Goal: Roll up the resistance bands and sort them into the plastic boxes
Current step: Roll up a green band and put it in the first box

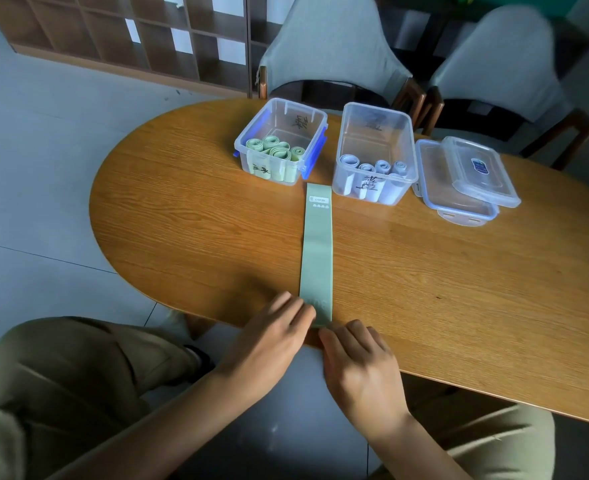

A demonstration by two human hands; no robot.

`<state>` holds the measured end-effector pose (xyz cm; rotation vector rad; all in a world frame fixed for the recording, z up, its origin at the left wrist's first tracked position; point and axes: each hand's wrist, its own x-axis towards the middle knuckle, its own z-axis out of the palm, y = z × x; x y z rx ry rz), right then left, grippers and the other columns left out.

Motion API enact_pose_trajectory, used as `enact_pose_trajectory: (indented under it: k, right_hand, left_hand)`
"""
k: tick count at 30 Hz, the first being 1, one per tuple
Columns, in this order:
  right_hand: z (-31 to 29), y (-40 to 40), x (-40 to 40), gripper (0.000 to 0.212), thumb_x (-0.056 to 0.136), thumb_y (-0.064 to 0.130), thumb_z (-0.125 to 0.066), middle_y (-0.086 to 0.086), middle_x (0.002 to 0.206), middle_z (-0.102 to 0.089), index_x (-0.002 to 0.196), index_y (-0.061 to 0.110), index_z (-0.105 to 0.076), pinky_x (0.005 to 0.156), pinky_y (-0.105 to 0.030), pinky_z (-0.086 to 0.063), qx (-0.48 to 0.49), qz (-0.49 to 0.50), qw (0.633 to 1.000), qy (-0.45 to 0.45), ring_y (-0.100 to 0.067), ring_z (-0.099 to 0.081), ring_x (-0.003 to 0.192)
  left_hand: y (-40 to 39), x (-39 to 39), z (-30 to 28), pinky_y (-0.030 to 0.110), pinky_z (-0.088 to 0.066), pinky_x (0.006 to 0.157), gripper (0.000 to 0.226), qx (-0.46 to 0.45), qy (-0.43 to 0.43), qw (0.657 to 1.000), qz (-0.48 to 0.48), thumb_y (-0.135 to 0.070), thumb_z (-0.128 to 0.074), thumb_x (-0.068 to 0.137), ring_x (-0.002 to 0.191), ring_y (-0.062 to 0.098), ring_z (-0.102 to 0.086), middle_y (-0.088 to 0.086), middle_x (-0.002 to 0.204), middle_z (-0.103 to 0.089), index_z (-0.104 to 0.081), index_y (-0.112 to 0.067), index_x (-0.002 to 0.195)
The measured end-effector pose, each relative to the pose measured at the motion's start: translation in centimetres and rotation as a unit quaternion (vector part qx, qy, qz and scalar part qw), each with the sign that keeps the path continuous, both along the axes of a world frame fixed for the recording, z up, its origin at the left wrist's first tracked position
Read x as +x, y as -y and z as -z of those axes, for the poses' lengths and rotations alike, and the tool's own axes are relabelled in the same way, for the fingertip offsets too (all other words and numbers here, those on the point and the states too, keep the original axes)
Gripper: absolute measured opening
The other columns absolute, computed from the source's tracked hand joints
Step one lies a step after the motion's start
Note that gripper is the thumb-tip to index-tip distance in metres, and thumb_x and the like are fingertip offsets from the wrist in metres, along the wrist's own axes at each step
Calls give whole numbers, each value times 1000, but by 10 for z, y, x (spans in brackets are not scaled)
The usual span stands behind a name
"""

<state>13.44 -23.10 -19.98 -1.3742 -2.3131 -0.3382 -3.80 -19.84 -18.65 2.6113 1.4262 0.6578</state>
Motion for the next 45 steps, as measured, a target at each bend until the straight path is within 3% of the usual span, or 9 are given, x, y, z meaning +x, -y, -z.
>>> enact_pose_trajectory:
  k: [10, 15, 17, 22, 24, 29, 33, 38, 45]
  right_hand:
    - [0, -4, -5, 10, 92, 12, -64, 0, 87, -66, 86, 14, -71, 66, -35, -49, -17, 53, 997, -51, -25, -58, 79]
    - [-4, -5, -7, 53, 109, 34, -28, 0, 88, -67, 90, 15, -74, 65, -39, -51, -45, 58, 991, -107, -26, -59, 80]
    - [-6, -6, -7, 57, 108, 37, -26, 0, 88, -67, 90, 15, -75, 64, -38, -51, -50, 60, 989, -122, -26, -60, 81]
    - [-3, -8, -4, 7, 91, 13, -68, 1, 95, -68, 88, 14, -74, 73, -41, -48, -59, 89, 987, -120, -28, -58, 96]
    - [-2, -9, -3, 1, 89, 14, -73, 2, 102, -68, 89, 15, -74, 78, -41, -47, -80, 100, 983, -130, -27, -56, 104]
    - [-1, -12, -6, 4, 88, 18, -75, -1, 129, -64, 90, 15, -73, 91, -44, -48, -111, 127, 975, -142, -31, -49, 126]
    - [-2, -12, -11, 6, 91, 19, -70, -3, 145, -55, 87, 15, -71, 101, -39, -38, -127, 136, 969, -161, -33, -39, 139]
    - [-4, -18, -14, 7, 90, 17, -71, -3, 147, -53, 83, 18, -70, 104, -47, -39, -169, 171, 952, -190, -32, -34, 143]
    - [-1, -31, -17, 5, 92, 17, -67, -3, 147, -51, 94, 14, -70, 111, -44, -32, -192, 197, 939, -208, -30, -30, 142]
  left_hand:
    - [0, -3, 9, 28, -46, 80, 24, 6, -16, 1000, 18, 5, -66, 84, 89, 17, -51, -4, 88, -51, -58, -17, 90]
    - [1, -5, 12, 32, -48, 83, 21, 13, 5, 1000, 23, 4, -65, 87, 92, 17, -52, -4, 90, -53, -60, -16, 91]
    - [1, -6, 12, 32, -50, 82, 23, 12, 17, 1000, 23, 6, -67, 84, 93, 19, -54, -3, 91, -55, -61, -14, 91]
    - [1, -7, 18, 30, -49, 76, 20, 6, 52, 999, 0, 5, -71, 82, 89, 18, -53, -2, 92, -54, -62, -12, 89]
    - [1, -6, 18, 29, -50, 74, 11, 9, 68, 998, -4, -4, -71, 88, 87, 17, -53, -2, 91, -55, -63, -12, 86]
    - [-3, -3, 19, 32, -49, 73, 13, 10, 96, 995, -19, -9, -75, 88, 86, 18, -53, -2, 88, -57, -62, -11, 83]
    - [-7, -2, 19, 34, -47, 72, 12, 17, 100, 994, -42, -11, -73, 89, 86, 21, -51, -2, 86, -59, -62, -12, 83]
    - [-10, 1, 18, 36, -45, 73, 13, -4, 116, 991, -66, -12, -71, 89, 87, 20, -47, -2, 87, -56, -60, -14, 82]
    - [-10, 11, 20, 34, -45, 81, 20, -37, 174, 971, -159, -11, -77, 80, 94, 21, -50, -1, 98, -50, -59, -16, 86]
